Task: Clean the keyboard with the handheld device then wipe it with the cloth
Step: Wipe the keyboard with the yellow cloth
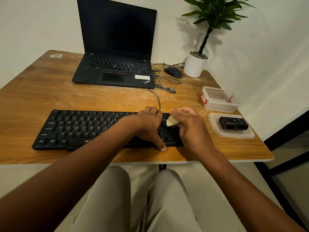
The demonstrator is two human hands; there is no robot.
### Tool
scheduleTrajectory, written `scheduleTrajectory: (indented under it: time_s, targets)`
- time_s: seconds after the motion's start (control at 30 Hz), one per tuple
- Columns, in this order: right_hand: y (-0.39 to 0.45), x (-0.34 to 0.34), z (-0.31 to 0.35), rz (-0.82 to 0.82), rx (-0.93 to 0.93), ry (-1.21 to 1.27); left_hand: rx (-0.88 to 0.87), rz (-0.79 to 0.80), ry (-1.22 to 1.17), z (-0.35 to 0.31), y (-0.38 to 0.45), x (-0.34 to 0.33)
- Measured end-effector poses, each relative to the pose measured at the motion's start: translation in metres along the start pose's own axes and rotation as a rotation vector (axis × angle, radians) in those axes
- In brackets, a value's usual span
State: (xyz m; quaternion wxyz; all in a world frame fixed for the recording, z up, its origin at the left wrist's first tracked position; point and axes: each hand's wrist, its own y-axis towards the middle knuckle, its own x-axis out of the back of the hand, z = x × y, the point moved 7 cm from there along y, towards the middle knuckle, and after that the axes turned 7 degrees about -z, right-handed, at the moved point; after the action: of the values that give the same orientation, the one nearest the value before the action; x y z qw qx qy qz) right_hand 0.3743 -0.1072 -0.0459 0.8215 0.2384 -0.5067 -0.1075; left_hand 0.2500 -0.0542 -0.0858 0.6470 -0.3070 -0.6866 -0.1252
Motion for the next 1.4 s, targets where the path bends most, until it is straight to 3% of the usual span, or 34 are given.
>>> scheduleTrajectory:
  time_s: [0.13,0.37,0.57,0.7,0.77,0.9,0.97,1.13,1.23,1.4]
  targets:
    - [-0.018,-0.006,-0.011,0.181,0.044,-0.132,-0.002,0.008,0.001,0.000,0.001,0.000]
    - [-0.049,0.045,-0.019,0.188,-0.045,-0.105,-0.014,0.003,0.004,0.000,0.000,0.000]
    - [0.001,0.075,-0.019,-0.156,-0.220,0.114,-0.008,-0.004,-0.014,0.001,-0.001,0.001]
    - [0.040,0.069,-0.007,-0.310,-0.091,0.005,-0.001,0.000,-0.015,0.001,-0.002,0.001]
    - [0.049,0.051,-0.005,-0.227,-0.026,-0.071,0.001,0.001,-0.016,0.001,-0.002,0.001]
    - [0.020,-0.003,-0.008,0.227,0.035,-0.235,0.004,0.003,-0.006,0.000,-0.001,0.001]
    - [0.002,-0.012,-0.010,0.337,0.060,-0.295,-0.001,-0.001,0.007,-0.001,-0.001,0.001]
    - [-0.028,0.000,-0.012,0.381,0.045,-0.321,-0.006,0.002,0.019,0.000,0.001,0.001]
    - [-0.046,0.022,-0.006,0.332,0.027,-0.231,-0.009,-0.003,0.012,0.000,0.000,0.001]
    - [-0.031,0.055,-0.010,0.195,-0.153,-0.007,-0.013,-0.002,0.006,-0.001,0.000,0.001]
